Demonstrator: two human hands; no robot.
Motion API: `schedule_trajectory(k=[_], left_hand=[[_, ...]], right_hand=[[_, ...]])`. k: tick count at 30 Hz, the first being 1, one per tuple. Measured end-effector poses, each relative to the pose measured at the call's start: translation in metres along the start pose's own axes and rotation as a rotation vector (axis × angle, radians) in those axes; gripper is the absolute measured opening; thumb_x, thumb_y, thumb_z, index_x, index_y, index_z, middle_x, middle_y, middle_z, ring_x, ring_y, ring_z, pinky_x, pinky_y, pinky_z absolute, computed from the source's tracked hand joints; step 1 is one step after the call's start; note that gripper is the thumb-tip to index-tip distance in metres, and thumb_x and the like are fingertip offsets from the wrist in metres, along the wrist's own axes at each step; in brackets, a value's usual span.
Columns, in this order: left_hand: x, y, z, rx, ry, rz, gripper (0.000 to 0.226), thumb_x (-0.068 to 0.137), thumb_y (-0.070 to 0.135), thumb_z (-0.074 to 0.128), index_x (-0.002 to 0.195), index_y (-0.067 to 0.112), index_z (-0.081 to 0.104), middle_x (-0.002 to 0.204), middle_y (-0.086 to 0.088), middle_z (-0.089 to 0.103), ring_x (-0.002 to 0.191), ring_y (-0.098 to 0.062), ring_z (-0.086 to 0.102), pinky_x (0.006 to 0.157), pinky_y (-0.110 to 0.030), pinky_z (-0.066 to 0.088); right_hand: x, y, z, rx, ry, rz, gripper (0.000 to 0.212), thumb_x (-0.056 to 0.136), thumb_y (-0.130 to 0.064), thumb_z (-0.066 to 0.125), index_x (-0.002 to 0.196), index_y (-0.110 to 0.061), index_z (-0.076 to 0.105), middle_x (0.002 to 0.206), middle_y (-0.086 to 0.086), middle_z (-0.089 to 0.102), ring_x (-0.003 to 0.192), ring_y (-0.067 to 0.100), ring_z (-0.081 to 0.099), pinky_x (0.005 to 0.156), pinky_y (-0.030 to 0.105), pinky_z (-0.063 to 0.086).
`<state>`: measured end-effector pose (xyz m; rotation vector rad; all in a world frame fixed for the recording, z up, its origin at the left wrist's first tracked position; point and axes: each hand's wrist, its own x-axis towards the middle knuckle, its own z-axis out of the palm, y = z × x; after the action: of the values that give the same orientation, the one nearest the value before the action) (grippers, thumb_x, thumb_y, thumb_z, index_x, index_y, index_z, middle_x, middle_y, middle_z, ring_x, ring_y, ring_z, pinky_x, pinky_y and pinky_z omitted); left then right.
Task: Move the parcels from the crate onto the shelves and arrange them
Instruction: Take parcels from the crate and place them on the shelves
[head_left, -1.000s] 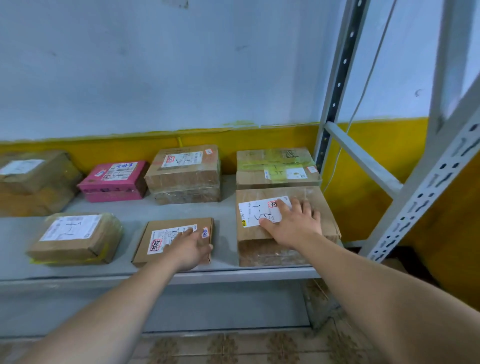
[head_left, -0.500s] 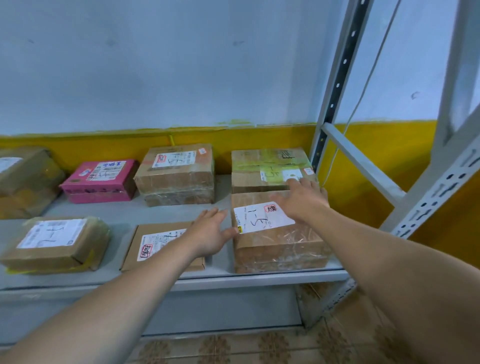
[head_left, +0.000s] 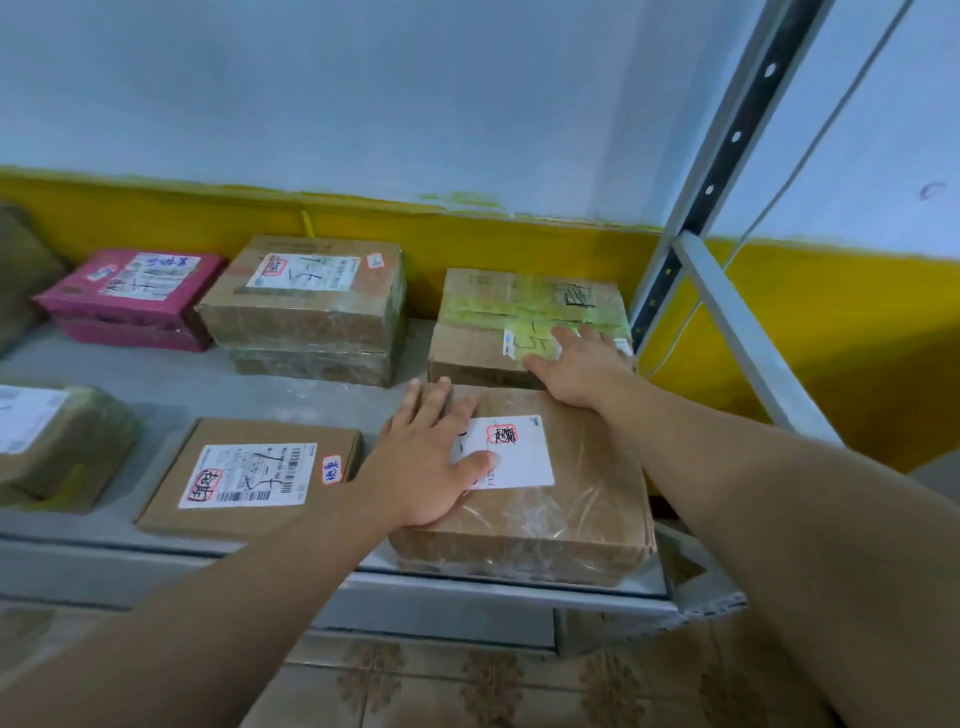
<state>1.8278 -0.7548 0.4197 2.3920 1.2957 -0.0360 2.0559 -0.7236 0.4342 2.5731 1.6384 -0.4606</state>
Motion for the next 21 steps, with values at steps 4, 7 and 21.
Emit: schedule_trajectory(k=[4, 7, 21], left_hand=[[-0.002, 0.003, -0.004, -0.006, -0.022, -0.016, 0.07, 0.096, 0.058, 0.038, 0.154, 0.037, 0.004, 0.162, 0.008, -0.016, 0.146, -0.018, -0.023, 0.118, -0.049, 0.001], [-0.001, 0.001, -0.002, -0.026, -0.023, -0.022, 0.071, 0.096, 0.058, 0.038, 0.154, 0.037, 0.004, 0.161, 0.01, -0.017, 0.145, -0.015, -0.026, 0.118, -0.046, 0.0], [-0.003, 0.002, -0.003, -0.048, -0.023, -0.035, 0.069, 0.097, 0.057, 0.038, 0.154, 0.037, 0.005, 0.161, 0.011, -0.015, 0.145, -0.014, -0.025, 0.117, -0.047, -0.001]], right_hand=[[0.025, -0.004, 0.001, 0.037, -0.068, -0.035, 0.083, 0.09, -0.077, 0.036, 0.158, -0.034, 0.015, 0.166, 0.01, 0.005, 0.151, 0.037, 0.005, 0.12, 0.057, 0.01], [0.035, -0.004, 0.007, 0.029, -0.122, -0.043, 0.088, 0.087, -0.082, 0.031, 0.158, -0.037, 0.008, 0.167, 0.008, -0.006, 0.152, 0.035, -0.005, 0.121, 0.058, 0.0], [0.034, -0.001, 0.004, 0.063, -0.093, -0.087, 0.082, 0.091, -0.077, 0.027, 0.159, -0.035, 0.006, 0.167, 0.008, -0.004, 0.152, 0.036, -0.005, 0.12, 0.059, -0.001]])
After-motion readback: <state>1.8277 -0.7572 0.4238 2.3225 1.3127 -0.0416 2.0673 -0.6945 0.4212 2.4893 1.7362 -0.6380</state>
